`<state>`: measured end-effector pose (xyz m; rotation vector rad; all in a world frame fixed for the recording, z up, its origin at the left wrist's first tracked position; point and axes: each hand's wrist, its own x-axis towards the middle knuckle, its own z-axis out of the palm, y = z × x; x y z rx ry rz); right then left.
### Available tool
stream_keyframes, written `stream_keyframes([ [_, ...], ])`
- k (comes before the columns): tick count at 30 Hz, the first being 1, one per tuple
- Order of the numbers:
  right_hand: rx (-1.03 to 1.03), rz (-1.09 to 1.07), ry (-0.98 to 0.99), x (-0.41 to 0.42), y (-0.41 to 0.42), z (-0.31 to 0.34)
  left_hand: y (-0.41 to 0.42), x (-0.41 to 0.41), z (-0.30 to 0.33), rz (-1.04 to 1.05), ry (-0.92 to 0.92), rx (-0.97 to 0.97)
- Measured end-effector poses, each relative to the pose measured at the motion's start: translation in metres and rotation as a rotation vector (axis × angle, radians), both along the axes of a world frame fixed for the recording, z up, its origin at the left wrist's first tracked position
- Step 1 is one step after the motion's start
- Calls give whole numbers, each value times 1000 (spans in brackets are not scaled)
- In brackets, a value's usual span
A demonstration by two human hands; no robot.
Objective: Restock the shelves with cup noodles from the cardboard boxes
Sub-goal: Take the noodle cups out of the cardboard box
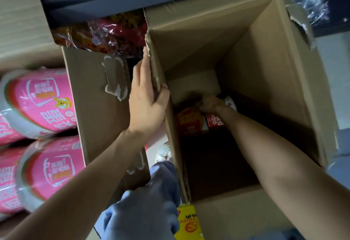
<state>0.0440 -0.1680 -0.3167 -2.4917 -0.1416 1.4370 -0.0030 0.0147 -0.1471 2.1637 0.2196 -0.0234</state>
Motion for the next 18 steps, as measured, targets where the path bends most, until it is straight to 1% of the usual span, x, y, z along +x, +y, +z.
stream_keyframes([
  [1,-32,203,-17,-3,0,0,0,0,0,1,-1,5],
  [3,-118,636,-133,-9,3,-9,-1,0,0,-2,-1,17],
  [4,-135,781,-204,-13,7,-13,-1,-1,0,-3,0,25],
  [5,-138,865,-261,-17,13,-18,0,-1,0,-6,2,31],
  [6,-138,905,-290,-22,18,-21,0,-1,0,-11,3,36],
  [9,-202,956,-242,-32,30,-36,1,0,-1,-24,3,48],
  [13,-194,924,-219,-26,24,-42,1,0,-3,-31,1,47],
  [15,-169,920,-221,-16,21,-32,1,1,-5,-32,-3,41],
  [18,-158,905,-303,1,24,-1,0,1,-5,-22,5,36],
])
